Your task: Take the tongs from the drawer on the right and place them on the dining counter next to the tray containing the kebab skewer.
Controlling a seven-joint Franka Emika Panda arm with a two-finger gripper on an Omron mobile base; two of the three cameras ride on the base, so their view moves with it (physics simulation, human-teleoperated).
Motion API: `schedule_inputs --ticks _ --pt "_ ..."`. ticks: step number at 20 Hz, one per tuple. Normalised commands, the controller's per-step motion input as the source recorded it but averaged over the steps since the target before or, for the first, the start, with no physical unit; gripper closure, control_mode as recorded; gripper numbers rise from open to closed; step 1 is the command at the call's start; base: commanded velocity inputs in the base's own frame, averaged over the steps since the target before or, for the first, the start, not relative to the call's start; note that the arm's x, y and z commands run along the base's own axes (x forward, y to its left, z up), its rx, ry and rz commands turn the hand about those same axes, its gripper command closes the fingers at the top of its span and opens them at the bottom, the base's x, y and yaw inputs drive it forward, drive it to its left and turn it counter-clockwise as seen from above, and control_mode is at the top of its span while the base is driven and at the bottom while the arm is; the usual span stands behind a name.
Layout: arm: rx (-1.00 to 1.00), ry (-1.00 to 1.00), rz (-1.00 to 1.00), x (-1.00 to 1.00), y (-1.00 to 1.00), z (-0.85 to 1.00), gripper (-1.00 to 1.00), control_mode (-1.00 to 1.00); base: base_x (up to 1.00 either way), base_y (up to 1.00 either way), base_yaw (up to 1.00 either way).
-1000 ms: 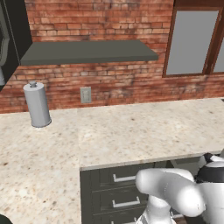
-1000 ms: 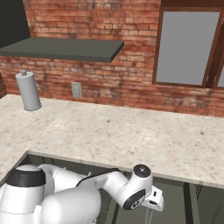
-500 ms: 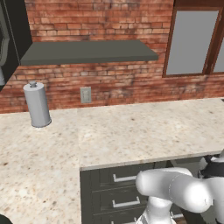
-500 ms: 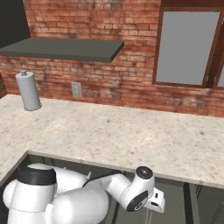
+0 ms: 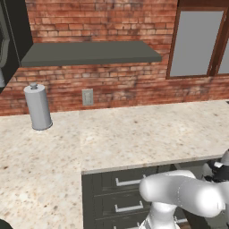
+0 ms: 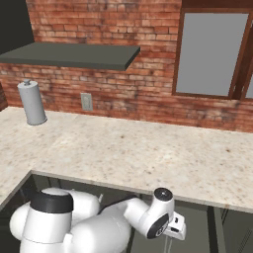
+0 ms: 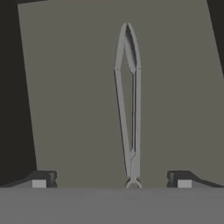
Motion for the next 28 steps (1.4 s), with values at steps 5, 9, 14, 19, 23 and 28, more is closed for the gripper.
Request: schedule_inputs --ticks 5,9,14,19,23,28 --pt "0.0 0.01 0.0 0.07 -0.07 -0.17 -1.0 -1.0 0.0 0.0 0.0" --pt "0.01 0.0 0.0 0.04 -0.12 -0.21 -1.0 -1.0 0.0 0.0 0.0" --pt "0.0 0.01 0.0 0.08 -0.06 -0.2 -1.0 -1.0 0.0 0.0 0.0" --pt "0.0 0.02 0.0 0.1 -0.01 -0.19 -1.0 -1.0 0.0 0.0 0.0" --pt "0.0 0.01 0.0 0.1 -0.04 -0.19 -1.0 -1.0 0.0 0.0 0.0" --pt "0.0 0.0 0.0 0.08 -0.05 -0.18 -1.0 -1.0 0.0 0.0 0.0"
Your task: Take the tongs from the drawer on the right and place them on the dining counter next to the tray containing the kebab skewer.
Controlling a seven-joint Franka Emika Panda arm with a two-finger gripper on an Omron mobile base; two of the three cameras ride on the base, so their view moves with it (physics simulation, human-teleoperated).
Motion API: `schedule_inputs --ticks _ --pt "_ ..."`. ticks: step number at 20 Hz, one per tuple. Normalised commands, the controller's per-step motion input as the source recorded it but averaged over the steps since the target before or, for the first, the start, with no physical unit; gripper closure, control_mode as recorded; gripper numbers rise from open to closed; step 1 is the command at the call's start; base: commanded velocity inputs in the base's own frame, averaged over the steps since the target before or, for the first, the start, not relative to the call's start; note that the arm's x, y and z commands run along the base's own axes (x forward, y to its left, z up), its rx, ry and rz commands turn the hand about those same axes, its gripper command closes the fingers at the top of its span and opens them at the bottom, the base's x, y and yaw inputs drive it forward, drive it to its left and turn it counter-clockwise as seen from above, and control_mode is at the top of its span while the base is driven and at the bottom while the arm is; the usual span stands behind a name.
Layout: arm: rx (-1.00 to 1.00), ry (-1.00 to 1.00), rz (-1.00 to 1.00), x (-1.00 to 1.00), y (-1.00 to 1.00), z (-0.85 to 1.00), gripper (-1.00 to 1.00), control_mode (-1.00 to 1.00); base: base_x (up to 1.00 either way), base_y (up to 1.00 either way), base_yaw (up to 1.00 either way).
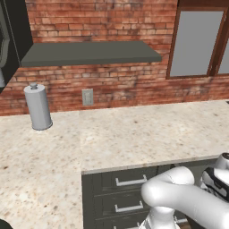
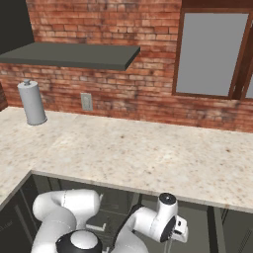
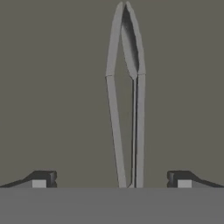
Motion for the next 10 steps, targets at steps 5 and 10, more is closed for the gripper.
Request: schedule_inputs --ticks 5,10 --pt "0.0 0.0 0.0 0.09 -0.07 -0.2 -1.0 -1.0 0.0 0.0 0.0" --pt "0.0 0.0 0.0 0.05 -0.08 -0.2 -1.0 -1.0 0.0 0.0 0.0"
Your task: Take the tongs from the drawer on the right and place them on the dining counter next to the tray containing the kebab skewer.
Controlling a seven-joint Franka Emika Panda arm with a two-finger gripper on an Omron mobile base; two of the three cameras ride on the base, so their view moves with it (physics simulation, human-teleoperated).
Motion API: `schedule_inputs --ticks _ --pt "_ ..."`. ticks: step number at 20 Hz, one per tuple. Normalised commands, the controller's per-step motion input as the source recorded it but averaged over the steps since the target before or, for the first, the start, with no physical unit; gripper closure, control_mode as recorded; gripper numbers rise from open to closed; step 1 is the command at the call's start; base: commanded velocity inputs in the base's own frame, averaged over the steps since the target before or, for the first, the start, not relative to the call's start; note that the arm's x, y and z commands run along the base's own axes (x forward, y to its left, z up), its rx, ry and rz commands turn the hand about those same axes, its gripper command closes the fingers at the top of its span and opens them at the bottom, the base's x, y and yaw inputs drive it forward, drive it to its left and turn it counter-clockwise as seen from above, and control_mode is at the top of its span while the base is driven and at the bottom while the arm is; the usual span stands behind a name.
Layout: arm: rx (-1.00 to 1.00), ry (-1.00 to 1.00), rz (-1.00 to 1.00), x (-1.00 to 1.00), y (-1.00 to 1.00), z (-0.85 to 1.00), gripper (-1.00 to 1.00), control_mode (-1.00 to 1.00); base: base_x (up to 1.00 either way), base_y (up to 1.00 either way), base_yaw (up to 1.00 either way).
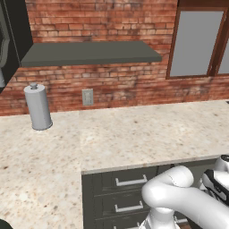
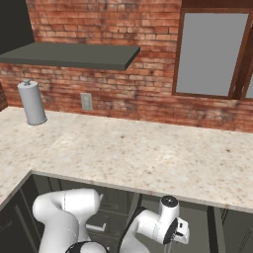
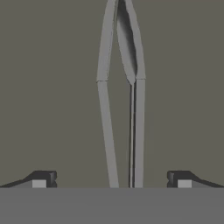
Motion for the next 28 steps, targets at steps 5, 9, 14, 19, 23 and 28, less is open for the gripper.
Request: schedule_inputs --ticks 5,9,14,19,23,28 --pt "0.0 0.0 0.0 0.04 -0.04 -0.2 -1.0 -1.0 0.0 0.0 0.0" --pt "0.0 0.0 0.0 0.04 -0.02 -0.21 -1.0 -1.0 0.0 0.0 0.0" --pt "0.0 0.0 0.0 0.05 -0.02 -0.2 -1.0 -1.0 0.0 0.0 0.0" --pt "0.0 0.0 0.0 0.0 0.0 -0.1 -1.0 -1.0 0.0 0.0 0.0" --pt "0.0 0.01 0.0 0.0 0.0 -0.09 -1.0 -1.0 0.0 0.0 0.0" --pt "0.0 0.01 0.0 0.0 0.0 -0.06 -1.0 -1.0 0.0 0.0 0.0"
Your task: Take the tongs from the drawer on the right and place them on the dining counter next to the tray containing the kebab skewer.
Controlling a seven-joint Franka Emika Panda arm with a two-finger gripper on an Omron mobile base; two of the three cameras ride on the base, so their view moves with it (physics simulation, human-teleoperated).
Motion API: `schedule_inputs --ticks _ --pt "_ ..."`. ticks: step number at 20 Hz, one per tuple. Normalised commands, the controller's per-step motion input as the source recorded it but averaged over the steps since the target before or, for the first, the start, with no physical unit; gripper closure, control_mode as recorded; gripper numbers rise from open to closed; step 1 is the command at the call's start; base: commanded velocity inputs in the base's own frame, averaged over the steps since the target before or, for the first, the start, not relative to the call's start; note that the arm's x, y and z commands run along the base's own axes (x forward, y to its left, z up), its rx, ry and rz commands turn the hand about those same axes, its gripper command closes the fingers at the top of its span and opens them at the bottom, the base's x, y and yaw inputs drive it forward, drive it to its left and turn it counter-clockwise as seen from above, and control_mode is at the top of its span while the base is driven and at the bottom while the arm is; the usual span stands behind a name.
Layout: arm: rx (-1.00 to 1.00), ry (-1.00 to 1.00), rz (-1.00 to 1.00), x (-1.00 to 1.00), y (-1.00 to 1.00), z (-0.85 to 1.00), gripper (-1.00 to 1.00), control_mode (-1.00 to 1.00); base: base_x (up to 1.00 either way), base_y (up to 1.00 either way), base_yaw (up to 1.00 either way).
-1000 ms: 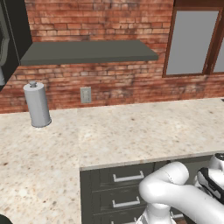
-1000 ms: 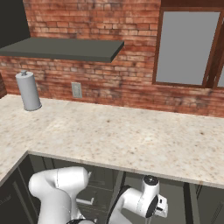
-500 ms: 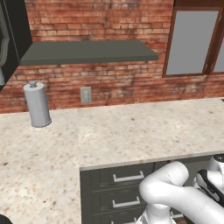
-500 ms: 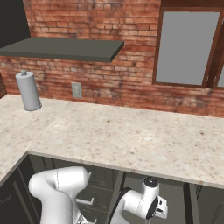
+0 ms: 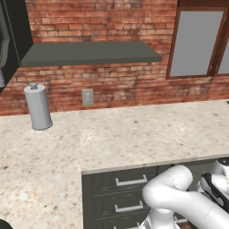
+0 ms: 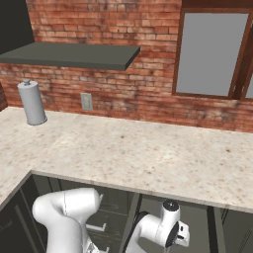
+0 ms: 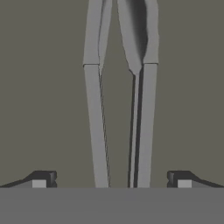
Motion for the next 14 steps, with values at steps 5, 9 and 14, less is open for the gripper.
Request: schedule_inputs --ticks 5,9,14 --pt "0.0 0.0 0.0 0.04 0.0 -0.06 -1.0 -1.0 0.0 0.0 0.0" --pt "0.0 0.0 0.0 0.12 0.0 -0.08 -1.0 -1.0 0.0 0.0 0.0" --pt "0.0 0.02 0.0 0.08 0.0 -0.14 -1.0 -1.0 0.0 0.0 0.0"
